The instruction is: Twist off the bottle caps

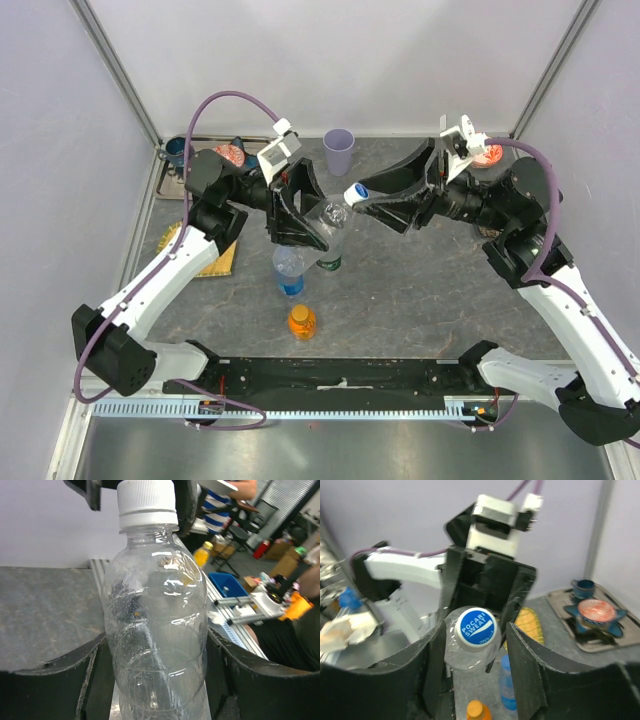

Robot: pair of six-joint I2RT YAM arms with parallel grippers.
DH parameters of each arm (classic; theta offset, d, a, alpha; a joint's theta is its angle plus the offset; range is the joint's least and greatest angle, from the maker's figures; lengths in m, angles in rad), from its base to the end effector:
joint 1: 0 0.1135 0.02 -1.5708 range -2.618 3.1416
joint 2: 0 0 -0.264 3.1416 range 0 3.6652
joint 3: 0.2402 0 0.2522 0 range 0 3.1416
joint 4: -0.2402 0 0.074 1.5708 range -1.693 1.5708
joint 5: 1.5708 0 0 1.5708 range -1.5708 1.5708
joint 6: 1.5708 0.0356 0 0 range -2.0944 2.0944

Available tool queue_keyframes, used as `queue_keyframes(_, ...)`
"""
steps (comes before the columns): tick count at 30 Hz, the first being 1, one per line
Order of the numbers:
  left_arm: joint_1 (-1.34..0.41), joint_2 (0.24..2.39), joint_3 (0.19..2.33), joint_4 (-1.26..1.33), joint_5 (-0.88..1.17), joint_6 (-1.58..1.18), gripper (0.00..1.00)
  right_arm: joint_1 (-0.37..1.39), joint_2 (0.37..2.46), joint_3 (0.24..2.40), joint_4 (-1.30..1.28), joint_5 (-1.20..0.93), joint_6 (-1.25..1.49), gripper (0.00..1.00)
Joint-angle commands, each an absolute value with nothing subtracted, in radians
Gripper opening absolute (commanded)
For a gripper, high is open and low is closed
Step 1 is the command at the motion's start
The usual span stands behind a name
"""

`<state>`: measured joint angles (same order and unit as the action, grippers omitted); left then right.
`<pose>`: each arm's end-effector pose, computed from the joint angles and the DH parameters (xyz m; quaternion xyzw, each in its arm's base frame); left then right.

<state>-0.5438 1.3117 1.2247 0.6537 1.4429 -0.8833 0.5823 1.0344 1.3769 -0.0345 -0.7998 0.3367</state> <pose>0.2110 -0.1688 0.4493 0.5096 0.4539 -0.6711 0.2896 0.1445 0.1257 0.5092 -0.3785 0.5011 0.5357 0.5645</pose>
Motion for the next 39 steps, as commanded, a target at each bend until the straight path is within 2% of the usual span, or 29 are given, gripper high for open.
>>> queue_keyframes(1, -0.532, 1.241, 1.284, 0.314, 1.263, -0.567, 0.27, 0.572, 1.032, 1.463, -0.158, -0.514, 0.37, 0.66)
queue_keyframes(3, -0.532, 1.226, 1.302, 0.197, 1.188, -0.459, 0.27, 0.574, 1.038, 1.509, -0.17, -0.471, 0.385, 0.8)
queue_keyframes(4, -0.532, 1.215, 1.308, 0.169, 1.16, -0.431, 0.27, 0.571, 1.043, 1.526, -0.185, -0.466, 0.4, 0.84)
queue_keyframes(9, -0.537, 1.181, 1.313, 0.052, 0.938, -0.29, 0.27, 0.572, 1.086, 1.615, -0.228, -0.413, 0.466, 0.96)
queue_keyframes(14, -0.6, 1.125, 1.296, -0.058, 0.602, -0.117, 0.27, 0.572, 1.167, 1.695, -0.343, -0.272, 0.567, 0.97)
queue_keyframes(20, -0.692, 1.075, 1.244, -0.06, 0.22, -0.009, 0.28, 0.575, 1.213, 1.721, -0.388, -0.212, 0.644, 0.97)
queue_keyframes(32, -0.756, 1.104, 1.244, -0.078, 0.127, 0.046, 0.29, 0.612, 1.282, 1.738, -0.336, -0.198, 0.673, 0.96)
queue_keyframes(39, -0.776, 1.123, 1.252, -0.089, 0.126, 0.055, 0.29, 0.629, 1.327, 1.763, -0.336, -0.181, 0.669, 0.91)
